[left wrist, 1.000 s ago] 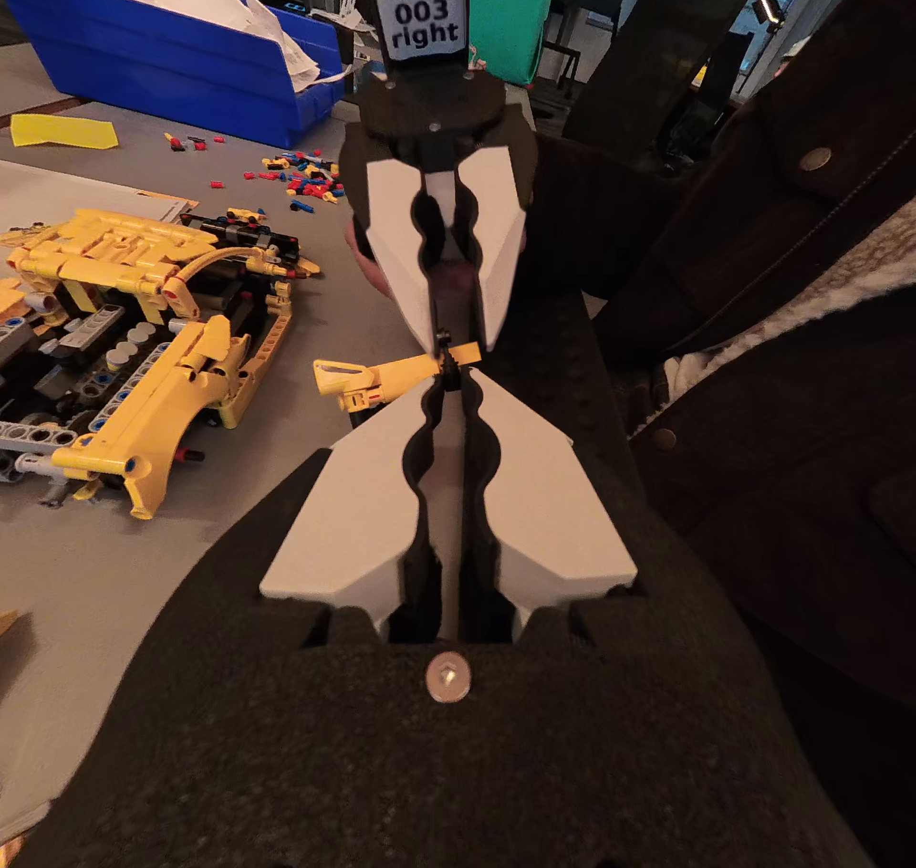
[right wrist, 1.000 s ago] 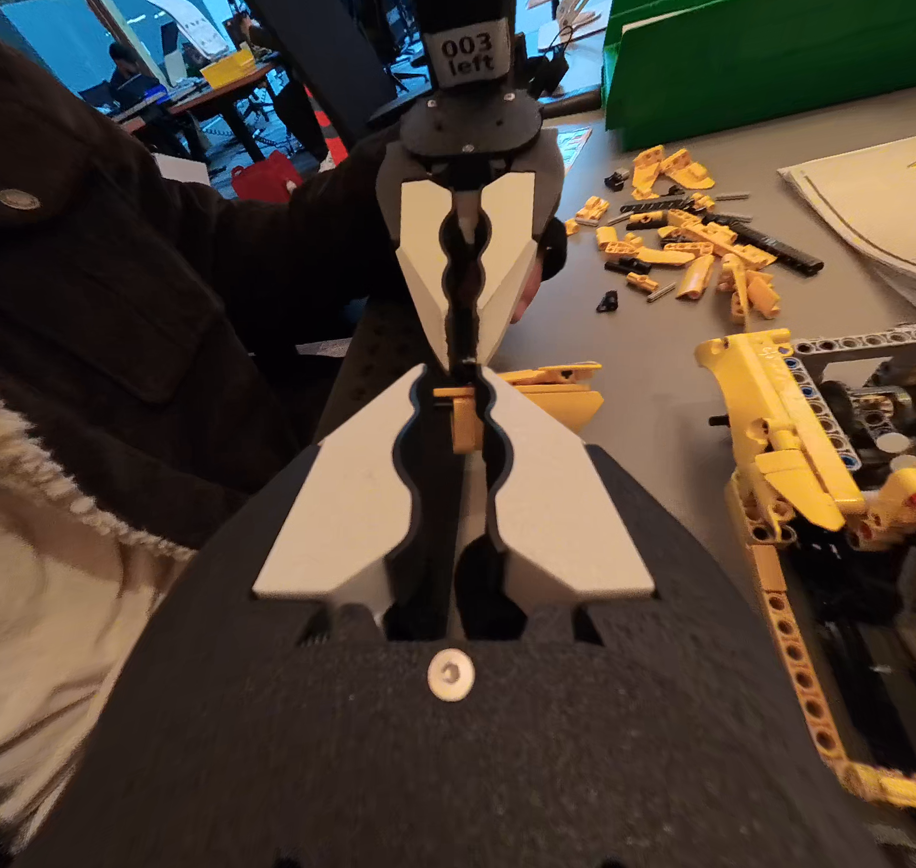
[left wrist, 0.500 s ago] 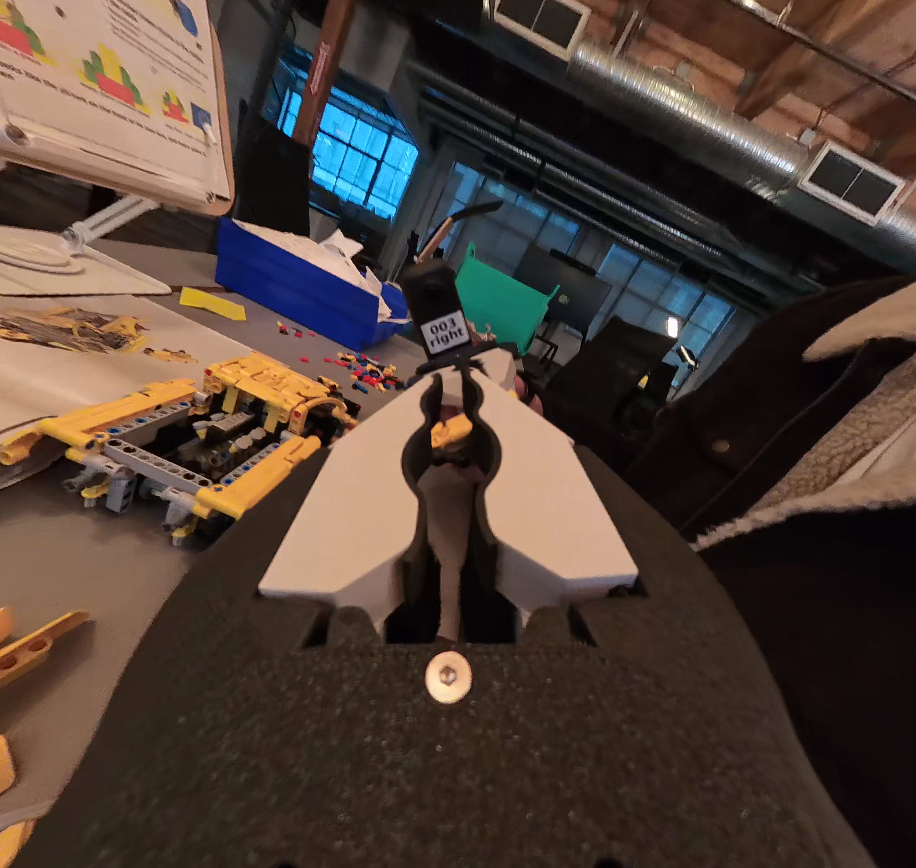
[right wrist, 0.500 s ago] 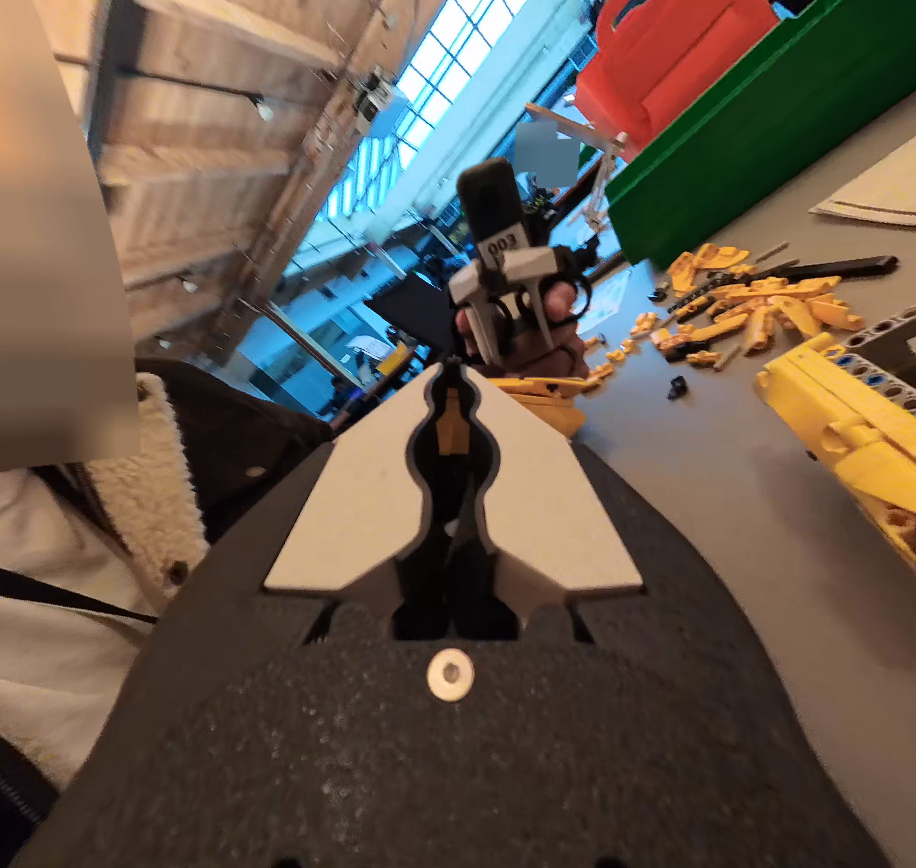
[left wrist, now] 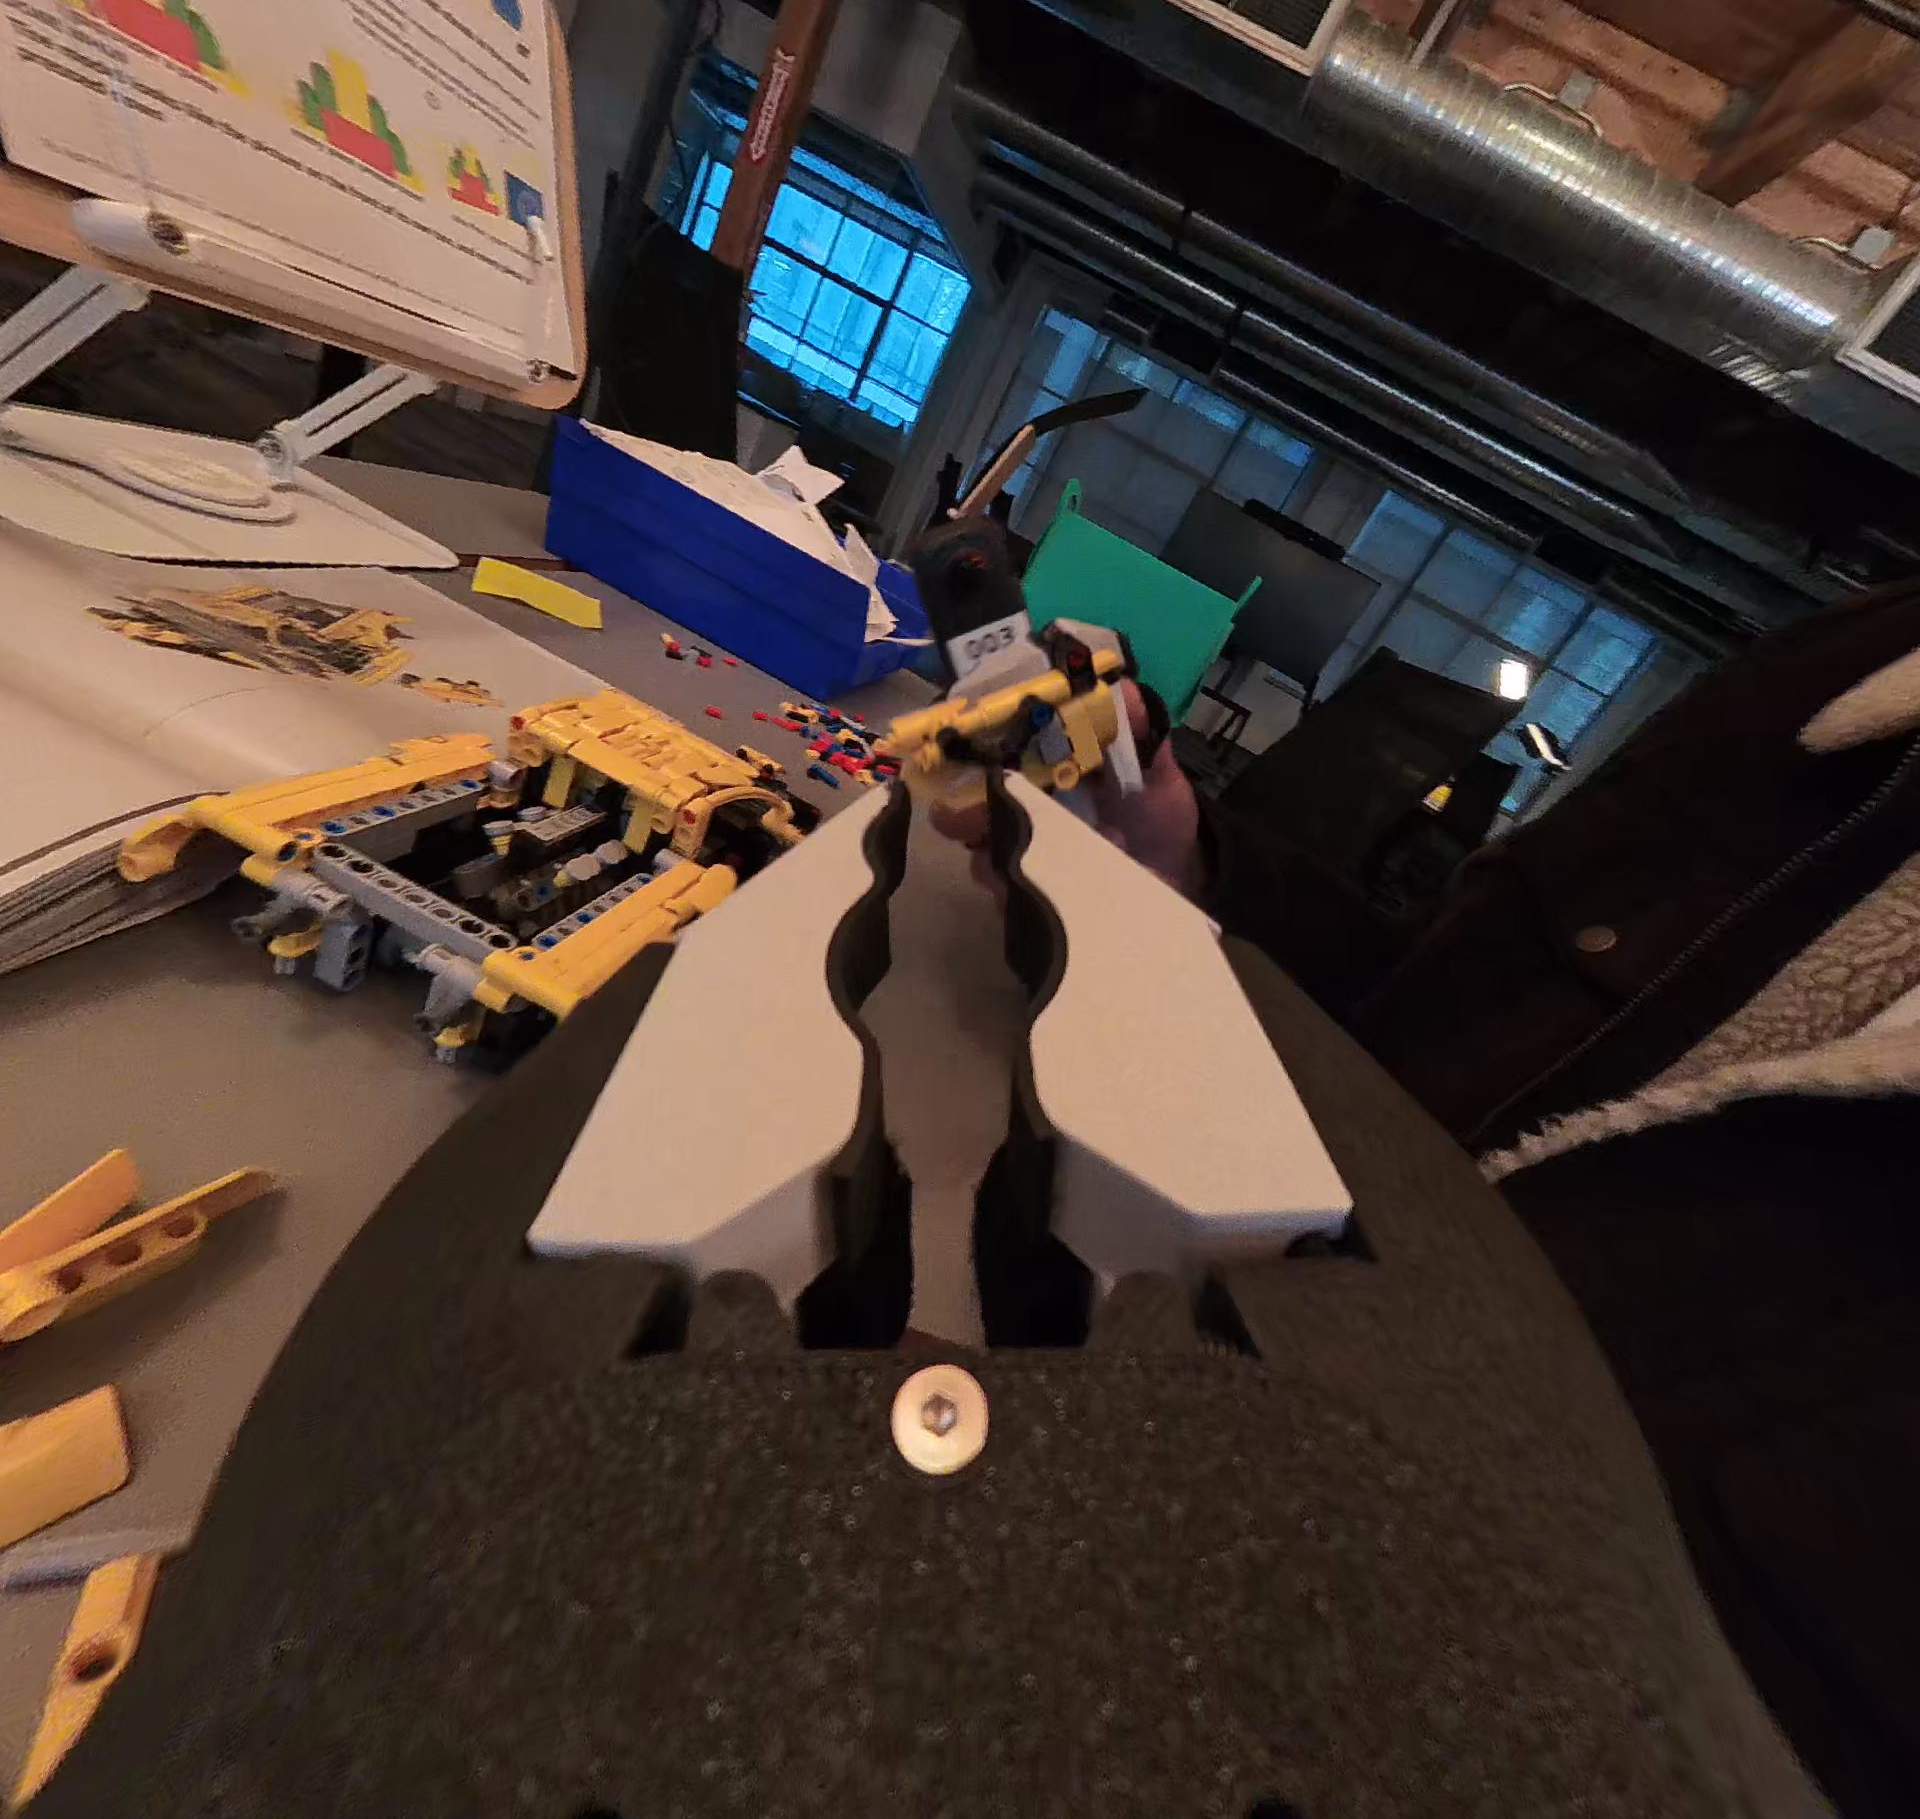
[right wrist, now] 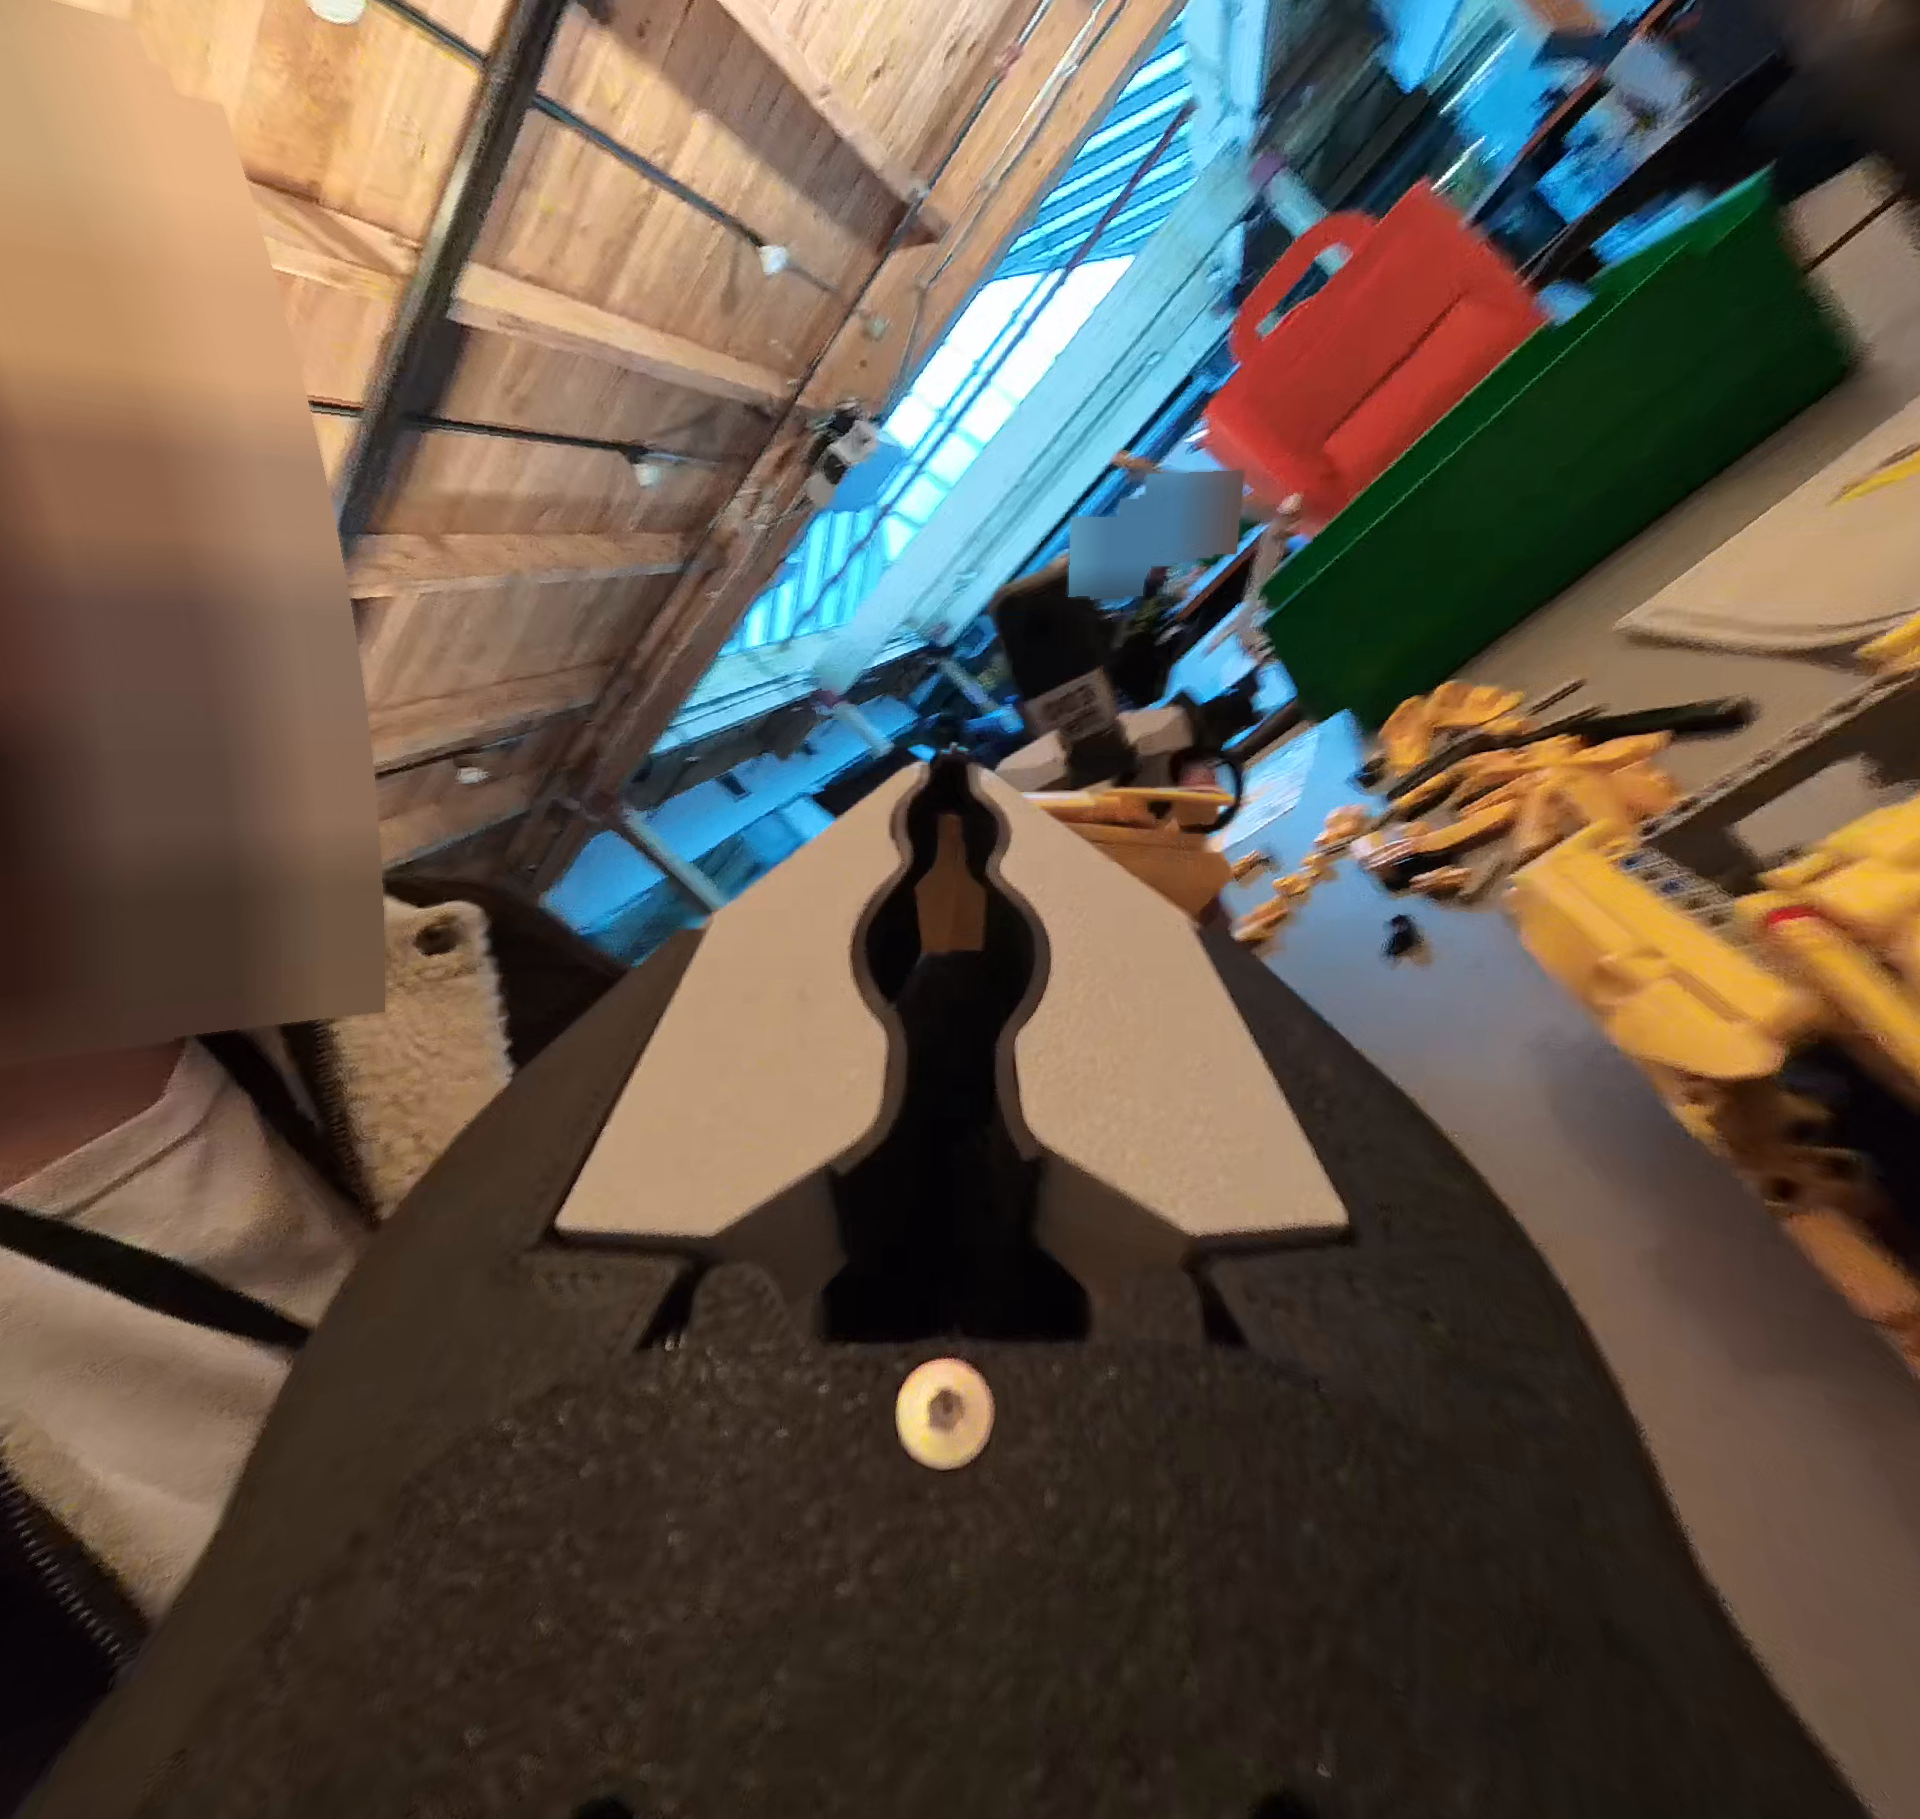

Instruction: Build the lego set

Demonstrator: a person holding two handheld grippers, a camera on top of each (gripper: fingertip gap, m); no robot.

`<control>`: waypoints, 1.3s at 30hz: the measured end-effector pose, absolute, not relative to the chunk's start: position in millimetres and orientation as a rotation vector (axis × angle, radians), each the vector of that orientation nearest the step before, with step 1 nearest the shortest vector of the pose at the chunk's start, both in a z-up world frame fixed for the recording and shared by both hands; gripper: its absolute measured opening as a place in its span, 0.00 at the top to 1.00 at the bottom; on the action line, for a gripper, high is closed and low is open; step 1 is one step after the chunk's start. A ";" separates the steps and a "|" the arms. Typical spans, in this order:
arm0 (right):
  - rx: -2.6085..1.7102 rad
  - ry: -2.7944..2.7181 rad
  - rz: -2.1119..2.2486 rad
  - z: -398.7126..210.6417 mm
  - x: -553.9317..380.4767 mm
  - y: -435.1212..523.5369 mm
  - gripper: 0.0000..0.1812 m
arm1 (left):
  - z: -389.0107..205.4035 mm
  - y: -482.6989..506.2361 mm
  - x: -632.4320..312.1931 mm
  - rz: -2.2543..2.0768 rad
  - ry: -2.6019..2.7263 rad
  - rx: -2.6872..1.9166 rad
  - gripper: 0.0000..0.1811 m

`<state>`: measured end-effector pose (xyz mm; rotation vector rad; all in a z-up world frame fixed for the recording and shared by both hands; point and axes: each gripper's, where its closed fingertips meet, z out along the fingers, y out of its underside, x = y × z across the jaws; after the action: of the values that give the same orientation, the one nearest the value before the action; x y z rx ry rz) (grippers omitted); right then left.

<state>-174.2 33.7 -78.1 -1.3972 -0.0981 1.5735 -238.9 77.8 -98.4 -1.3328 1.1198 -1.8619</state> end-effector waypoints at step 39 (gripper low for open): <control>-1.482 0.111 0.320 -75.9 -47.8 50.4 0.98 | -140.9 60.8 -139.2 -1.082 1.310 -1.455 0.85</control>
<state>-47.8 50.4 -75.9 -1.4816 0.1107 0.3199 -139.2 60.8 -140.9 -1.4550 1.3101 -1.0823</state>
